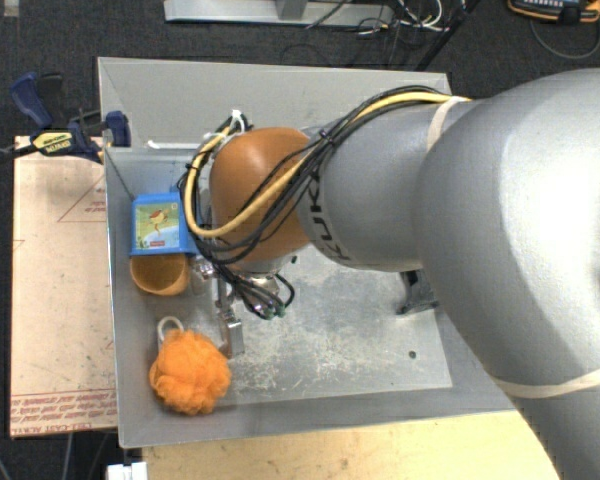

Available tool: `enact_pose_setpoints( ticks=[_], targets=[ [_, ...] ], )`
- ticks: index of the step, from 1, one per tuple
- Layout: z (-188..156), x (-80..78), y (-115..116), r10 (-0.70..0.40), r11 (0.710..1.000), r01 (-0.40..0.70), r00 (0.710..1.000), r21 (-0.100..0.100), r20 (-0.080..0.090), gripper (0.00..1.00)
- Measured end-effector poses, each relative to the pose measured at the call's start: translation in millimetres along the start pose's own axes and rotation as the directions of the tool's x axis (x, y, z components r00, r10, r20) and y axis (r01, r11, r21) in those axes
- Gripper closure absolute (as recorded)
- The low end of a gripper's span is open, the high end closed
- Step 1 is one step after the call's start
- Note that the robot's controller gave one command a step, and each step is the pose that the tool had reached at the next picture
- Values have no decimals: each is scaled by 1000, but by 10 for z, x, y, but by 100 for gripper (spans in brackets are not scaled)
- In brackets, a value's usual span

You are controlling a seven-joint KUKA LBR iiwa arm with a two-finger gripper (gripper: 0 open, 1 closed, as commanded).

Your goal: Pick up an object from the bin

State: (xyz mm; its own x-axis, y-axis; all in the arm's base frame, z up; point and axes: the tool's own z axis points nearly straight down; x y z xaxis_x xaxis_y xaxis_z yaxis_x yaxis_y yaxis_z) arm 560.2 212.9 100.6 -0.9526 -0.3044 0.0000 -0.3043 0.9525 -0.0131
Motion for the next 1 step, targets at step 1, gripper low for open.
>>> enact_pose_setpoints(
  ticks=[1],
  targets=[
    [19, 6, -20, -111, 994, 111, 994, 11, -3, 0]
  ],
)
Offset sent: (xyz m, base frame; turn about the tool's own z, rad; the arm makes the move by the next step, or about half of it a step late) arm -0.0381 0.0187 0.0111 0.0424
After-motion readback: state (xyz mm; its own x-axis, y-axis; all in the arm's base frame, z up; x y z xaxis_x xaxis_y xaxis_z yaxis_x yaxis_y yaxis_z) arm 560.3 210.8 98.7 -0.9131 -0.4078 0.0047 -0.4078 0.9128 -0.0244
